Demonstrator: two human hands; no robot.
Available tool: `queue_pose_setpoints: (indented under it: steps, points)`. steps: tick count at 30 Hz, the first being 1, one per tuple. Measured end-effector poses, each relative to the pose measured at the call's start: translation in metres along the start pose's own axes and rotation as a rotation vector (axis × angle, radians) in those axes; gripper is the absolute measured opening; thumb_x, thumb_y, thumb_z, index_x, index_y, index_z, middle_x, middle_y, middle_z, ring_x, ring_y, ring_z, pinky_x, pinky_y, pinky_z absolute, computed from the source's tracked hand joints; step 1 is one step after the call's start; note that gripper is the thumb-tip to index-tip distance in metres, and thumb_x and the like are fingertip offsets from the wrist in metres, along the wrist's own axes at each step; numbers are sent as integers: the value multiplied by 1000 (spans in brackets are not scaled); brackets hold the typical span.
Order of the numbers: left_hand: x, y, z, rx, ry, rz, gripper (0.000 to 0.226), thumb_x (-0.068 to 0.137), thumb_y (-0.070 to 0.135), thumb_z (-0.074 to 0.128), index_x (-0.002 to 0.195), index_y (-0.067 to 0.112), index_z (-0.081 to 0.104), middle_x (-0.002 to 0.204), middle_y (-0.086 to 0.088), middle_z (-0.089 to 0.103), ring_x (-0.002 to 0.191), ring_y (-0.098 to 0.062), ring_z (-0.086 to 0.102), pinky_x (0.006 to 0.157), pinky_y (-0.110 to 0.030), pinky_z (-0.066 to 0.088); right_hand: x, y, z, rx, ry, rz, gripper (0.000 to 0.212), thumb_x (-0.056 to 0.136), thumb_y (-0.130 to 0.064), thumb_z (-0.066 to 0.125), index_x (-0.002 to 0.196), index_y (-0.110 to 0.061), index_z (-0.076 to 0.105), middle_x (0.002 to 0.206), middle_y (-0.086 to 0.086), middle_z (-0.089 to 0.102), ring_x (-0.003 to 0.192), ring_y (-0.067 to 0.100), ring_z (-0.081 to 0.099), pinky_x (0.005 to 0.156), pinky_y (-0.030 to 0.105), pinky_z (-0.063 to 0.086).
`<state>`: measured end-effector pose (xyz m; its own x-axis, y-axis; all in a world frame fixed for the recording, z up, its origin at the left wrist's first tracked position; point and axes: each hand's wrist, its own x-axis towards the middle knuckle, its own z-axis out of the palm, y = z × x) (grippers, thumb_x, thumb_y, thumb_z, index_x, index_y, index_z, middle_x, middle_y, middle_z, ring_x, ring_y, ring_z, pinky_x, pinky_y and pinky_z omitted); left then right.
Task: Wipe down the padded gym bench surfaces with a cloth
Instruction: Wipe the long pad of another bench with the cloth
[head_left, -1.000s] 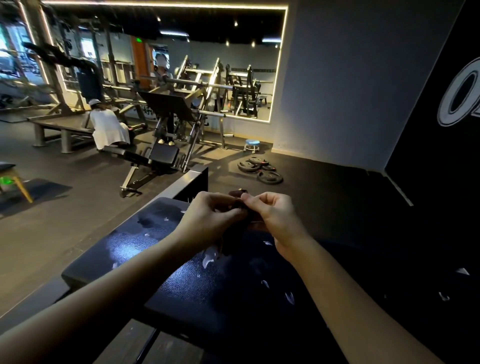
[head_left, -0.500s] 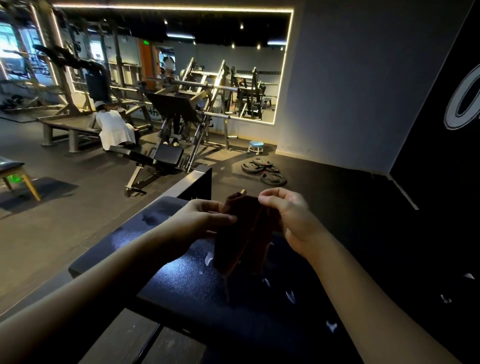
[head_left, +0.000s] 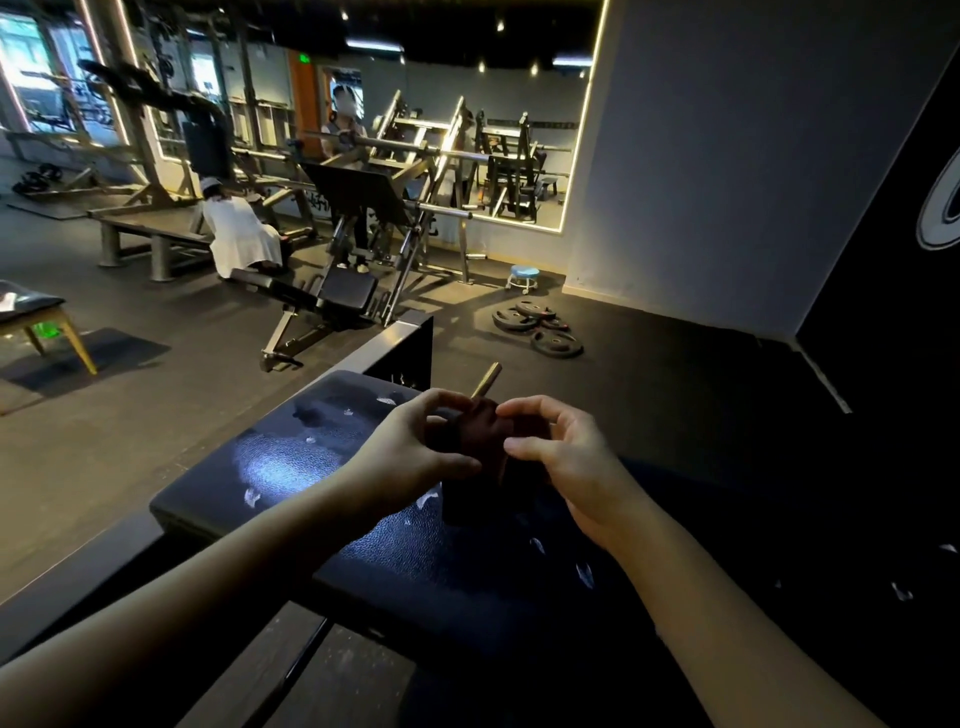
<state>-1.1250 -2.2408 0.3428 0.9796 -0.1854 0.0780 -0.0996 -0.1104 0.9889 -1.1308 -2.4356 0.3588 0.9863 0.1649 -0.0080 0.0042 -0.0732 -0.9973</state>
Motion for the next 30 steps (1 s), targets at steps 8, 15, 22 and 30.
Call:
queue_pose_setpoints:
  steps: [8,15,22,30]
  points:
    - [-13,-12,-16,510,-44,58,29,80,31,80,108,33,72,93,5,76,87,-8,72,82,-34,59,5,-5,5,-552,-196,-105,35,85,-6,76,114,-24,67,110,-2,65,104,14,65,93,35,58]
    - [-39,-20,-32,439,50,39,46,73,57,75,94,16,71,101,-8,65,92,-17,68,86,-39,56,27,-7,13,-518,-453,3,16,90,-10,70,106,-11,72,106,3,64,94,10,63,73,13,48]
    - [-67,-25,-62,28,147,-155,39,82,14,81,118,4,68,104,-15,76,99,-28,74,88,-38,57,54,17,58,-138,-550,142,17,92,-2,67,108,2,66,94,18,68,77,24,68,75,38,57]
    - [-82,-27,-76,-226,578,-361,29,83,24,83,93,-2,76,78,-17,74,64,-24,71,68,-35,60,47,35,114,-503,-548,-433,26,91,-37,73,114,-24,72,102,-7,72,95,7,68,87,30,57]
